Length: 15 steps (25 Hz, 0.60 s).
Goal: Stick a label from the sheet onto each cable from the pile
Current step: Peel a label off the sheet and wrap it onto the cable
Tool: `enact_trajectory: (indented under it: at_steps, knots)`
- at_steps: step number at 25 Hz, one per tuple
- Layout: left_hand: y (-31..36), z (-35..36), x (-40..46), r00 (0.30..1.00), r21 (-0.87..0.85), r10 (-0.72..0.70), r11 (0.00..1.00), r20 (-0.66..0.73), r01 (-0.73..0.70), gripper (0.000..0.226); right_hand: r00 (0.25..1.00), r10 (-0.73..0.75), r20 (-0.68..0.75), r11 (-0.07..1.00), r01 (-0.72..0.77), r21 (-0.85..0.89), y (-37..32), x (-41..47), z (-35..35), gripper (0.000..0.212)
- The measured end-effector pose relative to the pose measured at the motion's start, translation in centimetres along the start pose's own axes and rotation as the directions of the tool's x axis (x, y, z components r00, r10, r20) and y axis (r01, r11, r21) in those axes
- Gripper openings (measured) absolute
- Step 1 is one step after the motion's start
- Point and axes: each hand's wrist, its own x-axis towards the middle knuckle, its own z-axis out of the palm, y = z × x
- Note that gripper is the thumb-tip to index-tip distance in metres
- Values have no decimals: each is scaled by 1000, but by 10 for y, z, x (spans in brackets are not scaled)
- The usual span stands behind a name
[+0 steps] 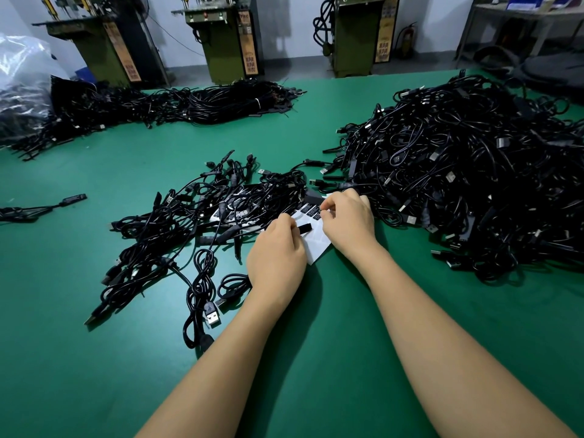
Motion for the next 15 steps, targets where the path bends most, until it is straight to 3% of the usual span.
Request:
enact_trajectory:
  at_steps: [15]
  knots:
    - [1, 1, 1, 1000, -9, -10, 1000, -8, 10, 16, 979, -204, 23, 977, 205, -54, -2, -5, -3, 16]
